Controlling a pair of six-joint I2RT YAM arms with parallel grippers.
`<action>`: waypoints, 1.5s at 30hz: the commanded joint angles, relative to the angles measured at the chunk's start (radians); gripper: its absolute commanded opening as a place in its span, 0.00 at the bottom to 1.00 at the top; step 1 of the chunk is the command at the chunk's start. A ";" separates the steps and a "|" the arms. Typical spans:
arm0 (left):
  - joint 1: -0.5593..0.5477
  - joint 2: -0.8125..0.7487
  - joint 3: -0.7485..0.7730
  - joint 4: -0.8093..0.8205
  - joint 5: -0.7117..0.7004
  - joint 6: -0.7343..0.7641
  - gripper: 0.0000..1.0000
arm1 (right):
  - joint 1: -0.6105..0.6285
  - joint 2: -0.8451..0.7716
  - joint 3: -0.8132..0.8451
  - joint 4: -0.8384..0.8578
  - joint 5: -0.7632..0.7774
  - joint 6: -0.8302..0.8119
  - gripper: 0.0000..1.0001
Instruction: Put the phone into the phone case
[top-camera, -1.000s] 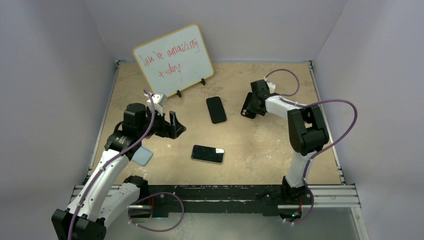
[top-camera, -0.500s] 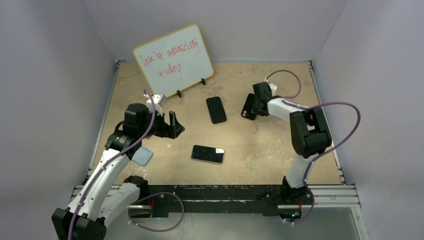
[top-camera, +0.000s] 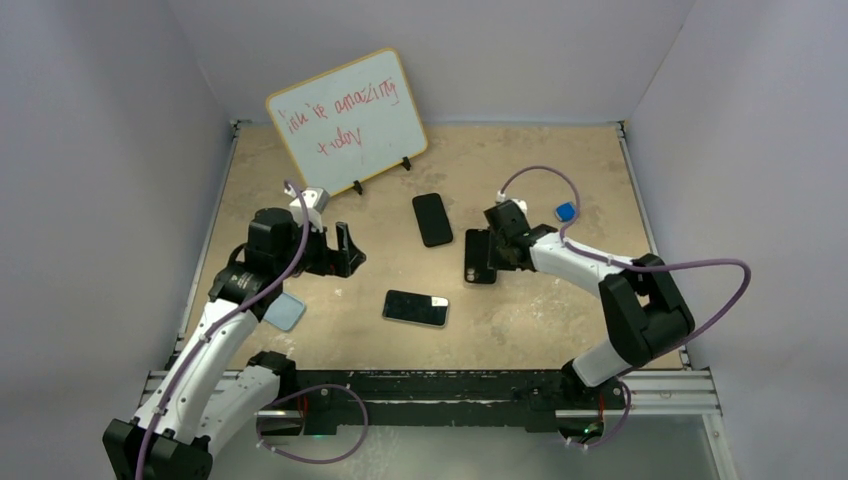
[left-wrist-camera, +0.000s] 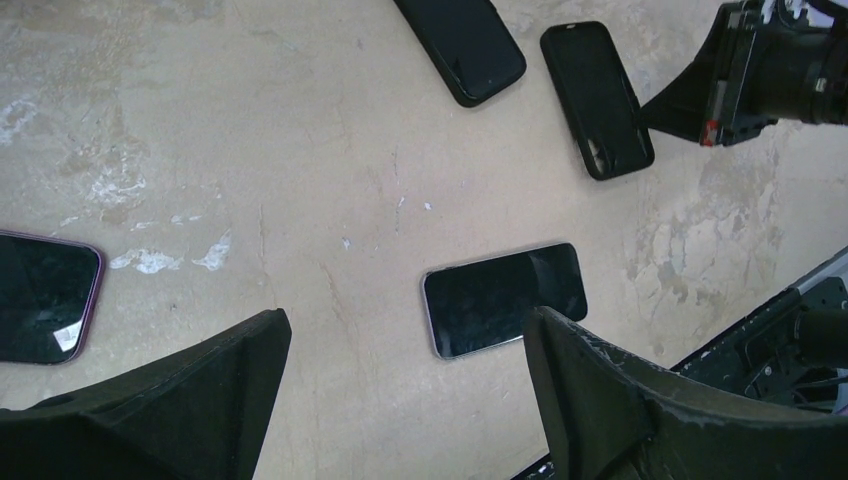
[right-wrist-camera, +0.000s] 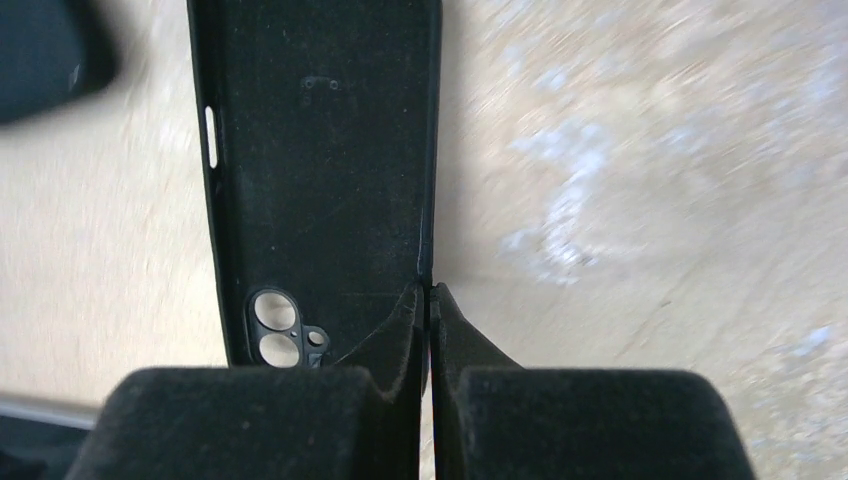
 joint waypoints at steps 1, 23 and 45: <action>0.002 -0.017 0.040 -0.015 -0.022 -0.023 0.91 | 0.097 -0.054 -0.053 -0.078 -0.022 0.028 0.00; 0.003 0.019 -0.097 0.065 0.159 -0.259 0.89 | 0.263 -0.361 -0.097 -0.076 -0.127 0.037 0.61; 0.003 -0.071 -0.046 -0.107 0.074 -0.274 0.86 | 0.399 0.039 0.120 0.083 -0.333 -0.356 0.96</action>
